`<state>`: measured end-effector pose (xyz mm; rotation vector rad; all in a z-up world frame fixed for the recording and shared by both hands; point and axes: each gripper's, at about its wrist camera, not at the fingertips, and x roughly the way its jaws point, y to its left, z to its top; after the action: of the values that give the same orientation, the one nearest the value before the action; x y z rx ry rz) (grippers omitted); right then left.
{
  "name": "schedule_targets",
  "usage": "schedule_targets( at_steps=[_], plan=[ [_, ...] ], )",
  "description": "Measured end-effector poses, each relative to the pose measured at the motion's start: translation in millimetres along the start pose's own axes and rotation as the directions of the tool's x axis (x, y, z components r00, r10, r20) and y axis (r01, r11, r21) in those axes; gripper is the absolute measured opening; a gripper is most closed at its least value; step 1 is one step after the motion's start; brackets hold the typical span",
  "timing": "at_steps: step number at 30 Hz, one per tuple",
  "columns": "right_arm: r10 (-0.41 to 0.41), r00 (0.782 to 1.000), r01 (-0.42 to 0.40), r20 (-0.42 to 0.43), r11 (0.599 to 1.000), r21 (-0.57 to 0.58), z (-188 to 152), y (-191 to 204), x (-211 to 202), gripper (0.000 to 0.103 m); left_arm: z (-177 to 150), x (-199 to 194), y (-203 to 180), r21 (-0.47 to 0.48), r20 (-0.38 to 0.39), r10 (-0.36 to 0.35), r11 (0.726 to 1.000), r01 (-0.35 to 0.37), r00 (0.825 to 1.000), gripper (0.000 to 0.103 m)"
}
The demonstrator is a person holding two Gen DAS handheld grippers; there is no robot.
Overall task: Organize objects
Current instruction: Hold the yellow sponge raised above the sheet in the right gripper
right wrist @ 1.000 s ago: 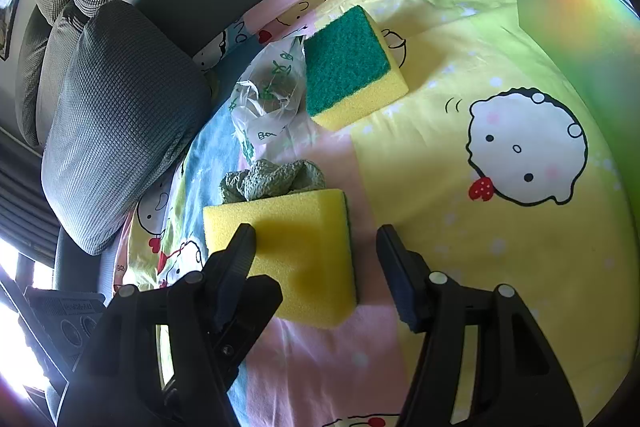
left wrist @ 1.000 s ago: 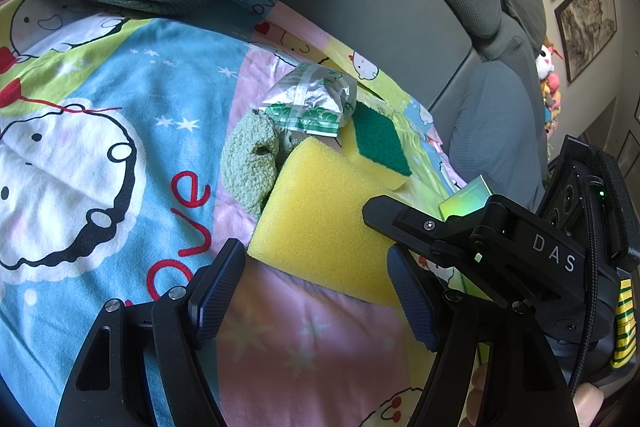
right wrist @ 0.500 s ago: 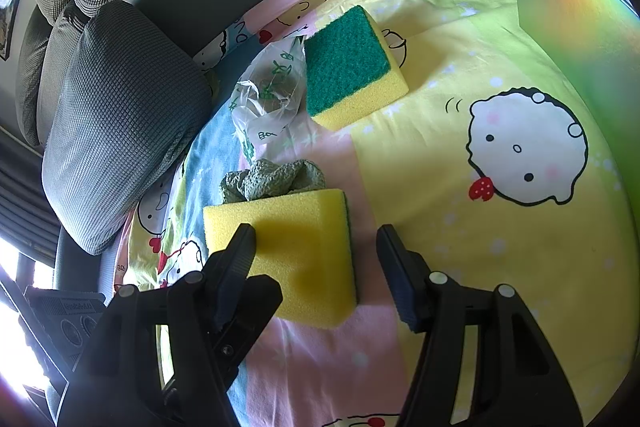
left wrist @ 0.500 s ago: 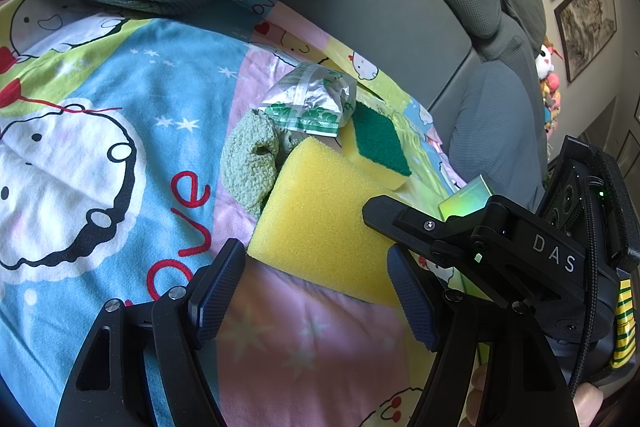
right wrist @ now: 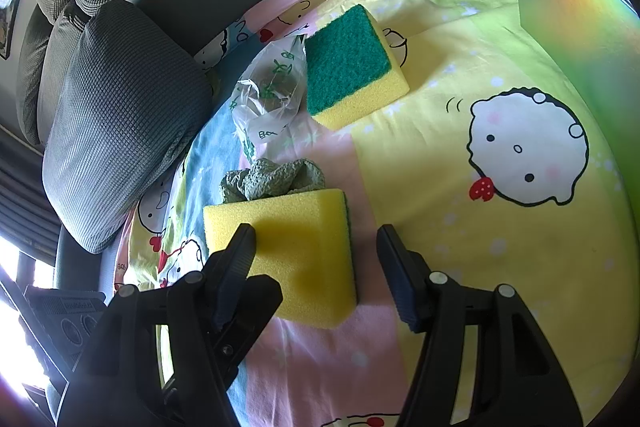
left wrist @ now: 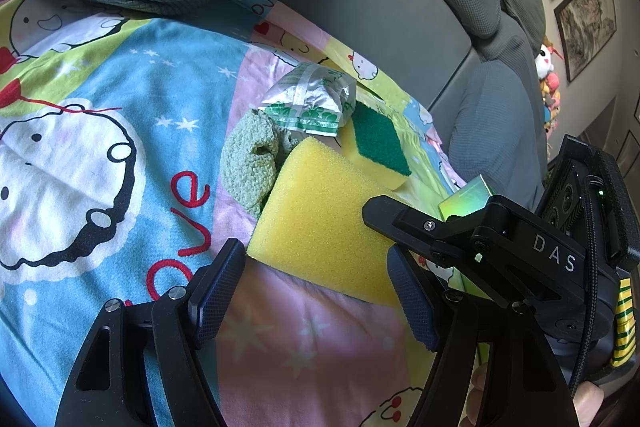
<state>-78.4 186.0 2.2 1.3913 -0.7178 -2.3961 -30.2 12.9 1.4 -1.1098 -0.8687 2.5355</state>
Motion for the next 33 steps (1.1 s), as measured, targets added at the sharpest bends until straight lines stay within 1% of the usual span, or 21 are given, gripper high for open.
schedule_targets(
  at_steps=[33],
  plan=[
    [-0.023, 0.999, 0.021, -0.034, 0.999, -0.047, 3.7, 6.5, 2.7, 0.062, -0.2, -0.2, 0.0, 0.006, 0.000, 0.008, 1.000, -0.008, 1.000, 0.074]
  ],
)
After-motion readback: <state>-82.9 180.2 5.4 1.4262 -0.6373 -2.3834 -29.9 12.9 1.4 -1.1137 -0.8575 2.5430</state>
